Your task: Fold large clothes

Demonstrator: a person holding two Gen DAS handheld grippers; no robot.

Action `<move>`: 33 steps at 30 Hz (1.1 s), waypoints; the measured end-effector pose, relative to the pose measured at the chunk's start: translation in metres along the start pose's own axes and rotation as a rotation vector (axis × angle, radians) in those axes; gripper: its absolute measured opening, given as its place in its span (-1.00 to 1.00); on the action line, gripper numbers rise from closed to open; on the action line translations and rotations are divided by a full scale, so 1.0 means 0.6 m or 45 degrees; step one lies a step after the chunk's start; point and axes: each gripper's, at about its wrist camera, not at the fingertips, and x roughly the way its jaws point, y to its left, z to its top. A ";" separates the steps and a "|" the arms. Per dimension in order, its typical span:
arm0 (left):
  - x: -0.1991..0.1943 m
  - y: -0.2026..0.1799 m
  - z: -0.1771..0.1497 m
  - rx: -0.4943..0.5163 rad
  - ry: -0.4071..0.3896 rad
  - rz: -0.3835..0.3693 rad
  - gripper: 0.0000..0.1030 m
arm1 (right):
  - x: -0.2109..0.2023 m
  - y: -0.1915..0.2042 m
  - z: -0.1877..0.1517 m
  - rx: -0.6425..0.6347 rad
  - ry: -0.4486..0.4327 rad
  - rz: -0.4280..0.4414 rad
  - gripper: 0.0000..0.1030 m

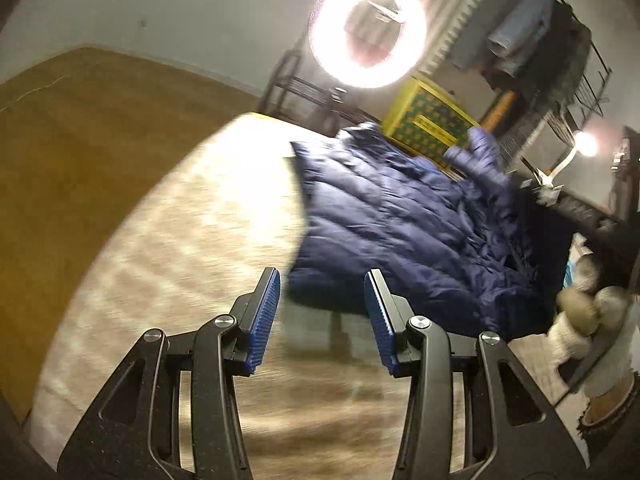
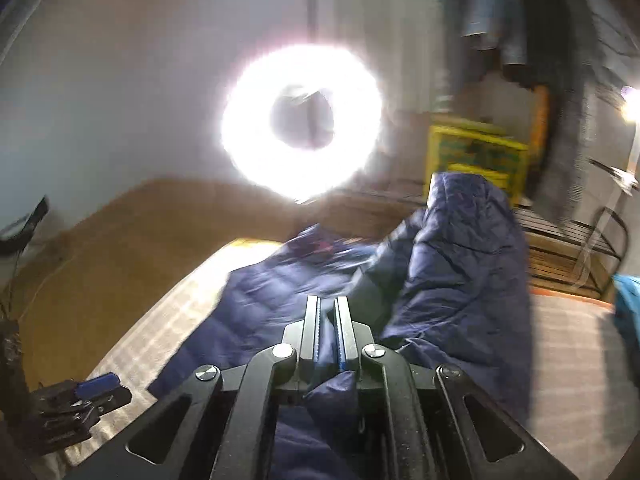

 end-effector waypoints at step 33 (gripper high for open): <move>-0.010 0.048 0.002 -0.163 0.007 -0.098 -0.11 | 0.004 0.077 -0.059 -0.129 0.192 0.466 -0.20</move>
